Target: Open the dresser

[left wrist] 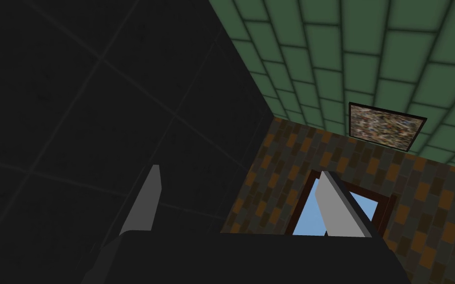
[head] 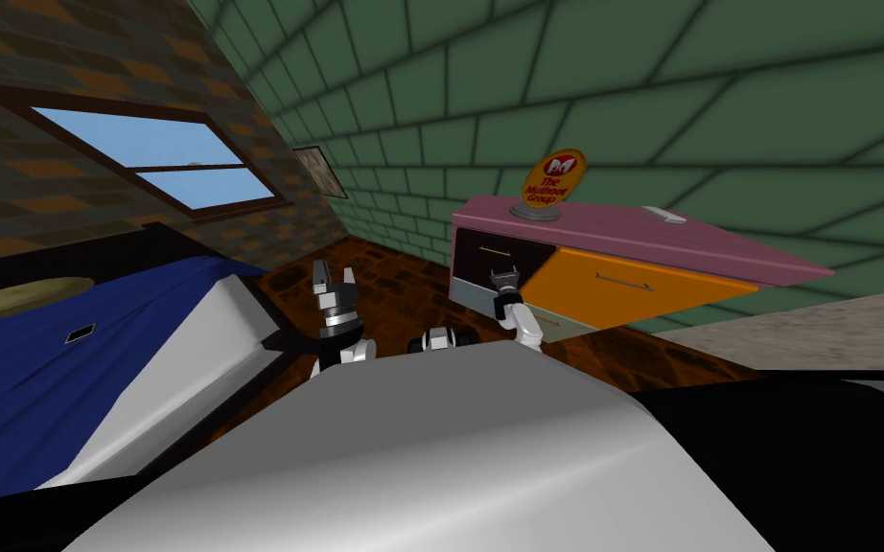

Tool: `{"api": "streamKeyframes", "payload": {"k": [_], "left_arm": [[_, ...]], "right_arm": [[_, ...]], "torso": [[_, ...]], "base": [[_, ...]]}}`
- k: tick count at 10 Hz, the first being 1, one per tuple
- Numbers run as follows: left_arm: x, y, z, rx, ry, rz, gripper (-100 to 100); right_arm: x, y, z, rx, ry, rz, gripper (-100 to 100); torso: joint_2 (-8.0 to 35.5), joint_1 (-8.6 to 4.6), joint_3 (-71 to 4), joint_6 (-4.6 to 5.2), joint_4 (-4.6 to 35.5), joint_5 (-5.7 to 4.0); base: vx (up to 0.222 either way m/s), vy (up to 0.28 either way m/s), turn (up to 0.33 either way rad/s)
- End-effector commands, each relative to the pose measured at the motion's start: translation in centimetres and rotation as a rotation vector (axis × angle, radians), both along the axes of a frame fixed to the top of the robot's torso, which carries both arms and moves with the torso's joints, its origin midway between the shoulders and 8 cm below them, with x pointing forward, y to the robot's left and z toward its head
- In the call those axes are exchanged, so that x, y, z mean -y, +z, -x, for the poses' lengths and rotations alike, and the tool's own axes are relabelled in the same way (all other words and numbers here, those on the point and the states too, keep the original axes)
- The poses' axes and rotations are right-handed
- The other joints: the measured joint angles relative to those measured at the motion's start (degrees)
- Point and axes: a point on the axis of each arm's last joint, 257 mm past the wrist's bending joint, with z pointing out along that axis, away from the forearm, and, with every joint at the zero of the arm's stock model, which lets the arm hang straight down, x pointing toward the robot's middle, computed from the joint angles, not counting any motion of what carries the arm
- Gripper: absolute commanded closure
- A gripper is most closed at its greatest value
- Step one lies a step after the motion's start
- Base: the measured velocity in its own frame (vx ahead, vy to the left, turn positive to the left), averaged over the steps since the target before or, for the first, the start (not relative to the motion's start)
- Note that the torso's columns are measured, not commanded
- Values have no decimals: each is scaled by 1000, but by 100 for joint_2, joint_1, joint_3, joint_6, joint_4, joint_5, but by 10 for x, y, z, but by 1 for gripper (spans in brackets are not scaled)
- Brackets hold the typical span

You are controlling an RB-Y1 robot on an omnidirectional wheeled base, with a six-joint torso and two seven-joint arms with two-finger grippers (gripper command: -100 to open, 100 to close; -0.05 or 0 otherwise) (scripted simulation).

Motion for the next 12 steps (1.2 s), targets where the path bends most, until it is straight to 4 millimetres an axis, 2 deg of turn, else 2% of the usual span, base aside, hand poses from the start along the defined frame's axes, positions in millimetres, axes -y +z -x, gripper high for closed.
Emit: {"api": "streamKeyframes", "payload": {"k": [1,4,6,12], "left_arm": [[0,0,0,0,0,0,0],[0,0,0,0,0,0,0],[0,0,0,0,0,0,0],[0,0,0,0,0,0,0]], "right_arm": [[11,-4,0,-29,-43,81,-100],[27,-10,-1,-69,-109,182,-100],[26,-8,-1,-70,-109,204,-100],[49,-7,-2,-126,-214,410,-100]], "torso": [[-6,5,-3,-1,-2,0],[2,-4,1,0,0,-1],[2,-7,1,0,0,-2],[-3,0,-3,1,-2,0]], "base": [[44,49,5],[49,45,8],[32,17,3],[43,33,11]]}}
